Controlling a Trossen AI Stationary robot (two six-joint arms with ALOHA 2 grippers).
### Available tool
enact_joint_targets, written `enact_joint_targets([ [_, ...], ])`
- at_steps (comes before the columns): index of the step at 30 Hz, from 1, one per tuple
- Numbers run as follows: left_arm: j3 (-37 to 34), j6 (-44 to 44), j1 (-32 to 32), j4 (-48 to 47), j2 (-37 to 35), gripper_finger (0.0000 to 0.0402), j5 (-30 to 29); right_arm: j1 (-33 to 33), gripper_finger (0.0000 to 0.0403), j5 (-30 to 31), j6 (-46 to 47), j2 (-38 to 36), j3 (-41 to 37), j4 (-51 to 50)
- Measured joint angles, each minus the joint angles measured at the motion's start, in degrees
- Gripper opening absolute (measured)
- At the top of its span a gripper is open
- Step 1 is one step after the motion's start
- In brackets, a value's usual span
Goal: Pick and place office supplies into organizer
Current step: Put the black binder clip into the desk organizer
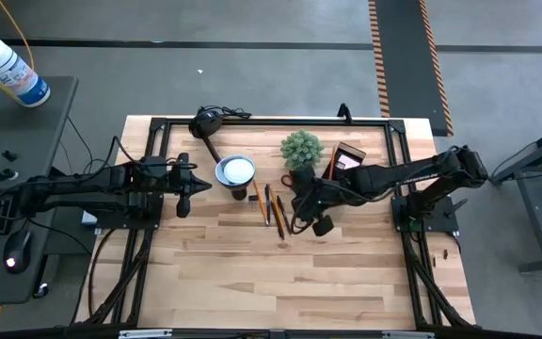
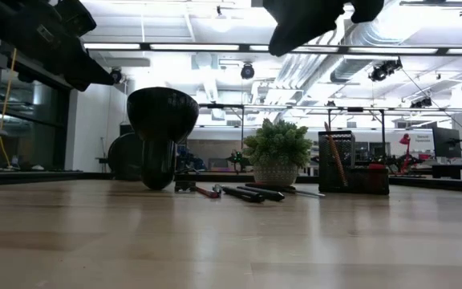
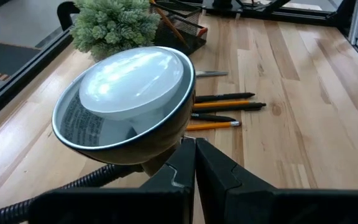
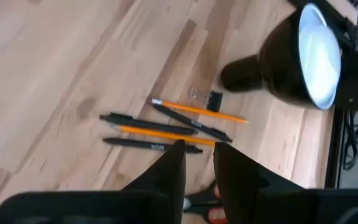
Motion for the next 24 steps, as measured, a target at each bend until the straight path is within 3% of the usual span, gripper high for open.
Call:
enact_joint_targets([
  [12,0.0,0.1,0.0,-0.1,0.0,0.0001,0.0,-1.3,0.0075,-7.5,2.5,0.5,-3.5,4.5],
  [24,0.0,-1.5,0.0,0.9,3.6,0.0001,-0.2,-1.3,0.0075,-6.9,1.8,0.5,-11.6,15.5],
])
